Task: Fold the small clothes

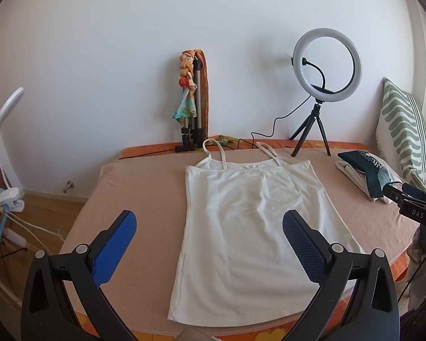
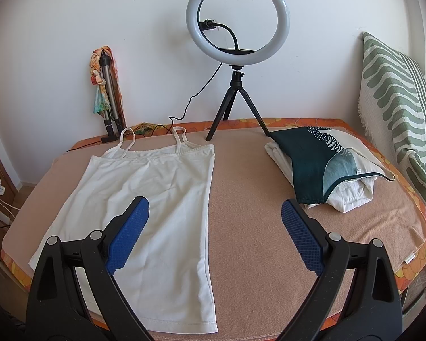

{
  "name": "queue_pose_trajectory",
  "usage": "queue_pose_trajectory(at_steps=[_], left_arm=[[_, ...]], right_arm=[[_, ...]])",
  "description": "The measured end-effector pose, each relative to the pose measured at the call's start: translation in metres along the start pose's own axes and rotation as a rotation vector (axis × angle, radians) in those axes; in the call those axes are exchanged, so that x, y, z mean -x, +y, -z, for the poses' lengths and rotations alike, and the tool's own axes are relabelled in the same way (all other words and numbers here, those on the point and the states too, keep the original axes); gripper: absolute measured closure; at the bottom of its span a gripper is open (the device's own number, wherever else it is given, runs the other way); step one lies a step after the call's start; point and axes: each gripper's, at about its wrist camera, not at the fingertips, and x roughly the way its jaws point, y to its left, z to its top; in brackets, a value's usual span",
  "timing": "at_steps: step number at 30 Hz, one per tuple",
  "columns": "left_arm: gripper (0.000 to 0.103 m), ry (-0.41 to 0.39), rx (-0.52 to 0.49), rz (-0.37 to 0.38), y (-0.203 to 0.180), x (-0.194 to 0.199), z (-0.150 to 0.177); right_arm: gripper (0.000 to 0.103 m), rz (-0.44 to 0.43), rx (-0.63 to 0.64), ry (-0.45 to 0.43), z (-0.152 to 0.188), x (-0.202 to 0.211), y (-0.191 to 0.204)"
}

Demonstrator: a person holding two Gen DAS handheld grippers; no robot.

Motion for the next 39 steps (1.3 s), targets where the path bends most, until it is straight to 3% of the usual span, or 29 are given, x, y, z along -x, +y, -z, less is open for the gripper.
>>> queue_pose_trajectory(at_steps=[30,37,39], left_arm=[[0.001,0.019,0.016,-0.002,0.006,-0.005,0.006],[0.001,0.05,0.038,0.038,0.017,-0.012,0.013],[0.001,0.051,0.057,0.085,0.023,-0.013,0.018]], right_arm=[[0.007,-0.004,0.001,-0.003,0.0,-0.002,0.008],[0.006,-0.037,0.009,0.003,-0.006,-0.005,0.019],[0.0,-0.069,0.015,0.001,-0.009,-0.005,0.024]])
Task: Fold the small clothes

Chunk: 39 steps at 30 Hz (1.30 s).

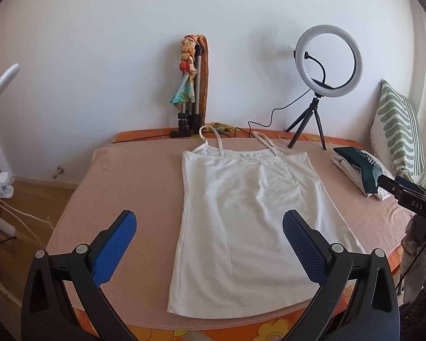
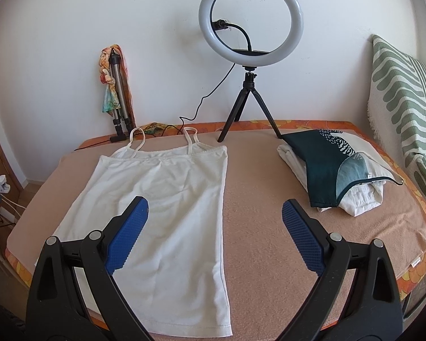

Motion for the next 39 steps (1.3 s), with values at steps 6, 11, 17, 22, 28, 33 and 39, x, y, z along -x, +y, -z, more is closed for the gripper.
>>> queue_pose_trajectory(at_steps=[6,11,17,22,28,33,39], left_arm=[[0.001,0.076,0.117,0.048,0.032,-0.016,0.023],[0.009,0.159,0.141,0.036,0.049,-0.03,0.05],[0.025,0.271,0.186,0.089,0.059,-0.046,0.072],[0.038,0.336,0.225,0.123,0.068,-0.055,0.086],[0.048,0.376,0.231,0.137,0.072,-0.064,0.097],[0.055,0.403,0.251,0.172,0.072,-0.07,0.103],[0.069,0.407,0.268,0.212,0.076,-0.072,0.102]], right_arm=[[0.0,-0.112,0.038,0.005,-0.018,-0.001,0.028],[0.0,-0.208,0.078,0.029,-0.04,-0.014,0.066],[0.0,-0.279,0.116,0.086,-0.062,-0.046,0.115],[0.013,-0.362,0.078,0.214,-0.075,-0.085,0.151],[0.02,-0.423,0.079,0.37,-0.083,-0.148,0.208],[0.032,-0.416,0.107,0.464,-0.083,-0.209,0.254],[0.044,-0.391,0.138,0.54,-0.073,-0.275,0.292]])
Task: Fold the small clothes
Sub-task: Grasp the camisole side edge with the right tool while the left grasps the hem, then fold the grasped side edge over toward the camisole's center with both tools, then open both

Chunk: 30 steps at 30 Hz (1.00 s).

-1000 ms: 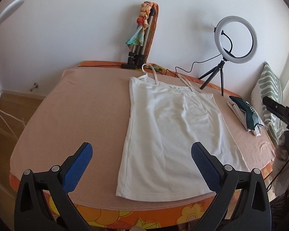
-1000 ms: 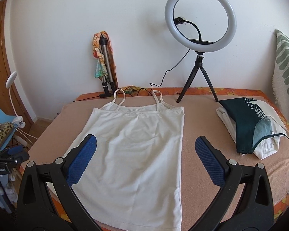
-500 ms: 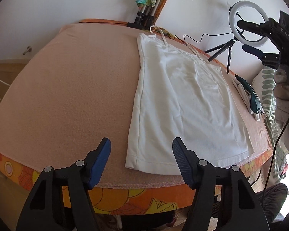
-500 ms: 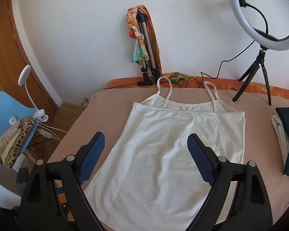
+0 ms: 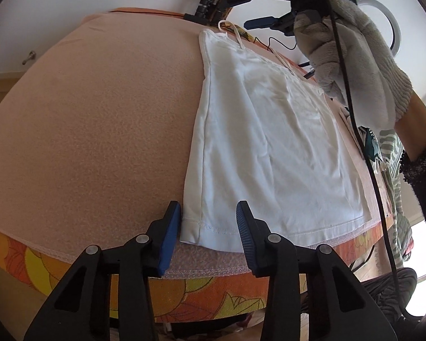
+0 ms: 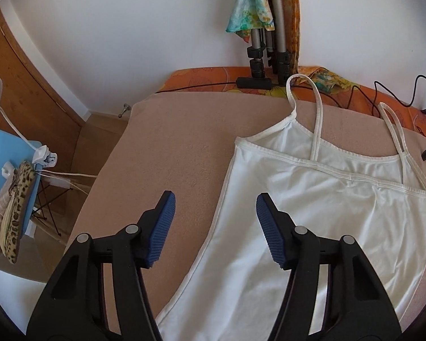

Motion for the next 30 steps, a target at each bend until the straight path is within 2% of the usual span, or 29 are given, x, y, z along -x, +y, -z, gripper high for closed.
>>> queue_pose_trajectory(at_steps=[9,12,15,20,21,24,30], left_arm=[[0.092,-0.001,0.021,0.084,0.007,0.001,-0.003],[0.094,-0.015,0.017,0.115,0.005,0.005,-0.004],[0.096,-0.025,0.009,0.128,0.002,0.009,-0.005],[0.098,-0.044,0.004,0.159,0.002,0.011,-0.01],[0.098,-0.045,0.0,0.159,0.001,0.011,-0.011],[0.098,-0.045,-0.004,0.164,-0.001,0.008,-0.011],[0.099,-0.068,-0.026,0.181,-0.012,0.011,-0.011]], right_arm=[[0.06,0.088,0.026,0.093,-0.021,-0.076,0.005],[0.06,0.16,0.057,0.109,-0.025,-0.09,0.006],[0.062,0.195,0.065,0.129,-0.029,-0.101,0.004],[0.075,0.241,0.069,0.14,-0.037,-0.109,0.002],[0.081,0.248,0.065,0.138,-0.038,-0.108,0.0],[0.095,0.264,0.074,0.132,-0.041,-0.11,-0.001],[0.099,0.228,0.045,0.111,-0.044,-0.1,-0.007]])
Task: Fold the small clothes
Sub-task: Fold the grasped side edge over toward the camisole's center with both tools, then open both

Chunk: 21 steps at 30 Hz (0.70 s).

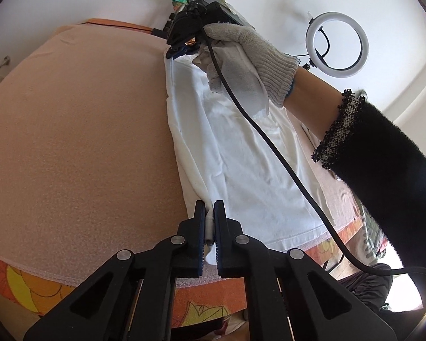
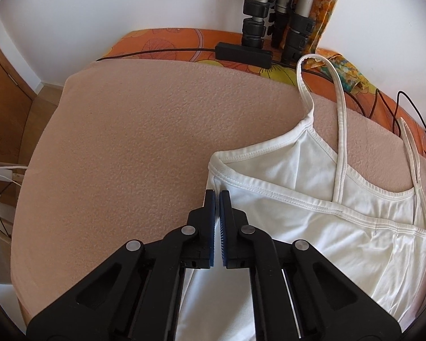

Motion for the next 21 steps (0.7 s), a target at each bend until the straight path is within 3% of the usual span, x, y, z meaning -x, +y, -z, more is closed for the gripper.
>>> queue_pose_trajectory(at_steps=[9,21], left_arm=[[0.099,-0.021,-0.047,0.033,-0.019,0.005,-0.002],[0.099,0.025,-0.143,0.087,-0.065,-0.016,-0.001]], right_arm=[[0.1,-0.043,-0.027,-0.072,0.007,0.044,-0.025],[0.1,0.027,-0.071,-0.118,0.038,0.074,-0.083]])
